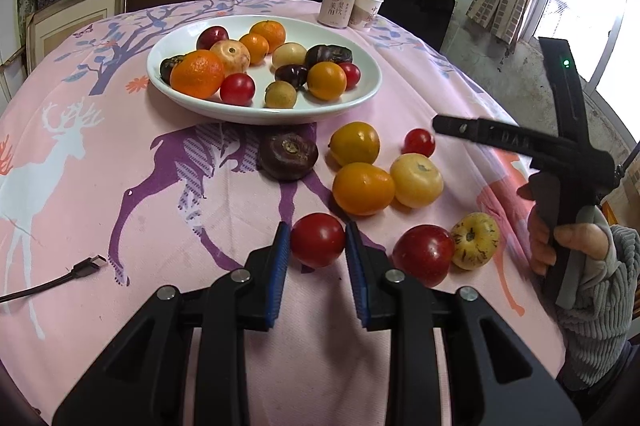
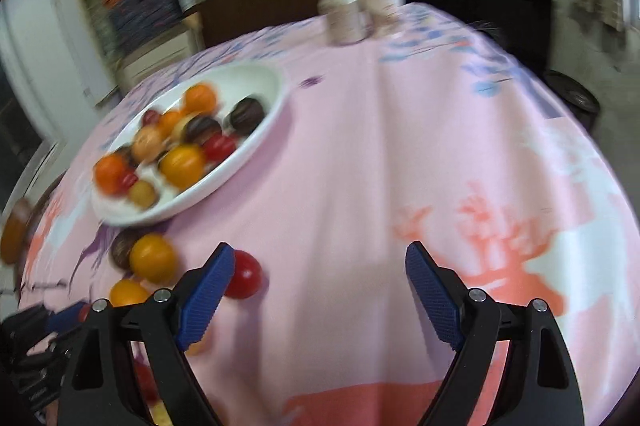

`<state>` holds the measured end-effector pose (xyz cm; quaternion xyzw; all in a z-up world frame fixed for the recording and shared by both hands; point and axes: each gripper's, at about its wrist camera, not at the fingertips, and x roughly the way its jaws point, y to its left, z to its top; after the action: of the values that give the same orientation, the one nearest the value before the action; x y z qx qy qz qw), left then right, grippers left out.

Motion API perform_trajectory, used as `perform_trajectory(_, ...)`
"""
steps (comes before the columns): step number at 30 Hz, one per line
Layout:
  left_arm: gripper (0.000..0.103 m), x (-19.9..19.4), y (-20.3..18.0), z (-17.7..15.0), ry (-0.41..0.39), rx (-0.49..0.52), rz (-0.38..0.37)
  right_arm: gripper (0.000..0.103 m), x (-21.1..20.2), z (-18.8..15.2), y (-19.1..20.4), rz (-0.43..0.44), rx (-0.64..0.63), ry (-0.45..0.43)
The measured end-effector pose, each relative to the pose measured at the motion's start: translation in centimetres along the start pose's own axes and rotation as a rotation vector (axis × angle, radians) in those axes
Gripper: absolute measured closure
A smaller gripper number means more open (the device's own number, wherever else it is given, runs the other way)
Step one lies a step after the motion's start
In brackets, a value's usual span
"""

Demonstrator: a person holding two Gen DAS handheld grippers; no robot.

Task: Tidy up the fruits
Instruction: 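Grasp another red tomato with the right gripper while the left holds its tomato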

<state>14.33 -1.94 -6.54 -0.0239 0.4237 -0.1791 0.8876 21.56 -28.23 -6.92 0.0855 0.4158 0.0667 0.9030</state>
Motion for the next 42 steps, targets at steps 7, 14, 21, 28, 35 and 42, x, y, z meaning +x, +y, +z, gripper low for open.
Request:
perform_trajectory(7, 0.076, 0.0, 0.0, -0.1, 0.002, -0.001, 0.001, 0.028, 0.4, -0.7, 2.2, 0.058, -0.107, 0.011)
perform_trajectory(14, 0.076, 0.1, 0.0, -0.1, 0.012, 0.000, 0.003, 0.060, 2.1, 0.1, 3.5, 0.026, -0.164, 0.046)
perform_trajectory(21, 0.076, 0.3, 0.0, -0.2, 0.018, -0.004, -0.003, 0.074, 3.8, 1.5, 4.1, 0.006, -0.193, 0.070)
perform_trajectory(28, 0.076, 0.4, 0.0, -0.1, 0.021, -0.006, -0.007, 0.074, 3.1, 1.0, 3.4, 0.062, -0.153, 0.050)
perform_trajectory(35, 0.076, 0.5, 0.1, -0.1, 0.023, -0.007, -0.006, 0.074, 1.3, 0.6, 2.5, 0.121, -0.094, 0.004)
perform_trajectory(42, 0.076, -0.5, 0.3, 0.8, -0.022, -0.012, 0.027, 0.074, 0.7, 0.6, 2.3, 0.144, -0.073, -0.022)
